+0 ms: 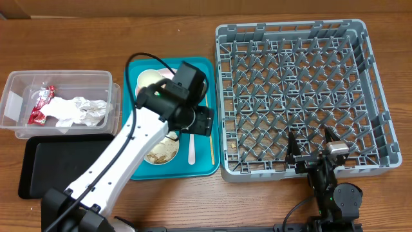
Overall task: Sort waste into correct bins and load items into the dishwasher
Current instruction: 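Move the left gripper to the rice bowl rim and grasp it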
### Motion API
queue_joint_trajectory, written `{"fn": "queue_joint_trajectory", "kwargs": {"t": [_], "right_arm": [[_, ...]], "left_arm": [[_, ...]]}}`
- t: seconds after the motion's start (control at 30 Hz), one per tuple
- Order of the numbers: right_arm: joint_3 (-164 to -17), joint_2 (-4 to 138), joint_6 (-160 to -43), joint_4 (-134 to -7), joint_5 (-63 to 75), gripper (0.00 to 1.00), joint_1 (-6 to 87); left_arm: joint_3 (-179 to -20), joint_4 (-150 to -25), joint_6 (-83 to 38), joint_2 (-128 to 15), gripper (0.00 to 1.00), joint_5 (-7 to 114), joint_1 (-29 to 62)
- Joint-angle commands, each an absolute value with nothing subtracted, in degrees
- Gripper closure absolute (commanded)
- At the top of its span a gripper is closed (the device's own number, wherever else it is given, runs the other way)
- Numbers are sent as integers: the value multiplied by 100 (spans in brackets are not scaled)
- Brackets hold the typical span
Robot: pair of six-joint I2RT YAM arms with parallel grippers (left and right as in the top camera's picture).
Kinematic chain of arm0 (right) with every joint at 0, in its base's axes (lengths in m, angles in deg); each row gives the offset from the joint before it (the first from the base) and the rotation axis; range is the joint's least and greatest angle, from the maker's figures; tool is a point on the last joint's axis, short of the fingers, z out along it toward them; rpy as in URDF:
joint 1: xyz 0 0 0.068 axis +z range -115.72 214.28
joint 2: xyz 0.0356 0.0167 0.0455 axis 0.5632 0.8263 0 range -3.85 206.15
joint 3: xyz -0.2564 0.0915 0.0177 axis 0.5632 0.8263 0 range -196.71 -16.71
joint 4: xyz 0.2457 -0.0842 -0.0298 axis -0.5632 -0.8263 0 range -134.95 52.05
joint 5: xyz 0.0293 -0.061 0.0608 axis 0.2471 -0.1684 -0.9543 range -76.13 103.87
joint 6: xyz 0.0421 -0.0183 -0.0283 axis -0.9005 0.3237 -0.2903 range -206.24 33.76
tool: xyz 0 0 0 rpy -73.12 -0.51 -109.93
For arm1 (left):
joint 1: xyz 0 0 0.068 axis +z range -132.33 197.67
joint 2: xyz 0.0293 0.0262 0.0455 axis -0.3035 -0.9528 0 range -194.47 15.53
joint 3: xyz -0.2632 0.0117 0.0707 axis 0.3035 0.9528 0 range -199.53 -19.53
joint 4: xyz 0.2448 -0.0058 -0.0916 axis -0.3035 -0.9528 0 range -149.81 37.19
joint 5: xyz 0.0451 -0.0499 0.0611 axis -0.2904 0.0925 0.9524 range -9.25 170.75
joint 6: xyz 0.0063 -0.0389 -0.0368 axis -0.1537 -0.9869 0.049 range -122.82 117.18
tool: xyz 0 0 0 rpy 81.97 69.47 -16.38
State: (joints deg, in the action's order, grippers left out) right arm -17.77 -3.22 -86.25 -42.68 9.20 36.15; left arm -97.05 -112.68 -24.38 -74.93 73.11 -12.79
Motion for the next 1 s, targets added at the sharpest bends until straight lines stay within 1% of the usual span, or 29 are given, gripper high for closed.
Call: {"fn": "queue_joint_trajectory", "kwargs": {"t": [0.0, 0.17, 0.43, 0.73, 0.97], "right_arm": [[-1716, -366, -8651, -4235, 929, 0, 3593], [-1716, -366, -8651, -4235, 927, 0, 3593], [-1716, -366, -8651, -4235, 929, 0, 3593], [-1716, -366, -8651, -4235, 929, 0, 3593], [-1716, -366, -8651, -4235, 929, 0, 3593]], "left_arm": [[-9563, -11229, -2668, -7521, 26, 7389, -1399], [-9563, -11188, -2687, -7521, 27, 7444, -1543], [-9521, -10971, -3183, -7523, 27, 8119, -2179], [-9187, -10796, -3266, -7600, 27, 8119, -2299], [-9159, -10803, -3271, -8048, 28, 8115, -2326]]}}
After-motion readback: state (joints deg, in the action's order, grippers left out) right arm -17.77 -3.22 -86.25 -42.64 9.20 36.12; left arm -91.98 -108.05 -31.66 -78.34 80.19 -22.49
